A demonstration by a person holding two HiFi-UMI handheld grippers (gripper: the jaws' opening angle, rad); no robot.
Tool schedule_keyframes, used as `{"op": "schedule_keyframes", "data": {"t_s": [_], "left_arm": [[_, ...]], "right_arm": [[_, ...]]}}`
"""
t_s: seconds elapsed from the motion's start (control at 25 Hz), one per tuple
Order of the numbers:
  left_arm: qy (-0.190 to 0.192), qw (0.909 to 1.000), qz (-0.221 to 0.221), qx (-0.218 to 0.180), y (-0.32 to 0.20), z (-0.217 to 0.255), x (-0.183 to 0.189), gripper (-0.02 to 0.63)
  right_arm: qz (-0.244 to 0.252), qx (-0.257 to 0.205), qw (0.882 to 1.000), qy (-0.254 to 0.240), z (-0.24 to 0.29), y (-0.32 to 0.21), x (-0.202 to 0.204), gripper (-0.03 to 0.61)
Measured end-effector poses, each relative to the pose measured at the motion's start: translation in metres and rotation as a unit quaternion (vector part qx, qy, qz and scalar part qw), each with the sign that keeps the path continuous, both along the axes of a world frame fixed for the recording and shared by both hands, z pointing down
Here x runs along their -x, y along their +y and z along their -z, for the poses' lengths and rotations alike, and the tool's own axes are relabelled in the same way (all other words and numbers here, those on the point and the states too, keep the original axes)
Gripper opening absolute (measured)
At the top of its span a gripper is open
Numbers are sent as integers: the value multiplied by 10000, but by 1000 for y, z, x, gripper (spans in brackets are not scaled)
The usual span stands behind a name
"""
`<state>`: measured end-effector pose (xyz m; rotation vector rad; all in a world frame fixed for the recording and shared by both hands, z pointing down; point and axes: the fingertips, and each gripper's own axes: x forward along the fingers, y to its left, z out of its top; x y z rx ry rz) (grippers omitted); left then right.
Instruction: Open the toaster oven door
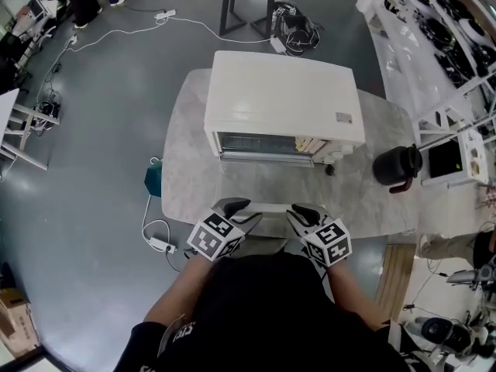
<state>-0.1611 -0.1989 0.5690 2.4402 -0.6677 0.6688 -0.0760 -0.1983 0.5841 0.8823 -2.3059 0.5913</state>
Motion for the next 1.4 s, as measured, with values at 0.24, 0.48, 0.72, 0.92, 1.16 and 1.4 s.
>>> {"op": "schedule_keyframes", "data": {"t_s": [0.24, 0.48, 0.72, 0.92, 1.16, 1.4], "left_arm": [[86, 9997, 196, 80, -10, -2, 11, 184], [65, 9996, 273, 5, -26, -14, 5, 181], [-46, 9996, 230, 132, -27, -40, -4, 175], [13, 9989, 408, 235, -27, -47, -2, 164], [218, 9965, 799, -101, -40, -24, 0, 127], [233, 9934, 1031, -449, -57, 0, 10, 110]], "right_arm": [[77, 423, 9990, -112, -22, 13, 1, 67], [105, 728, 9972, -117, -47, 19, 2, 64], [38, 1017, 9948, -3, -79, 12, 1, 32], [88, 1257, 9918, 202, -102, 16, -5, 31], [143, 1299, 9913, 157, -104, 17, -9, 0], [79, 1128, 9934, -177, -77, -4, -8, 0]]}}
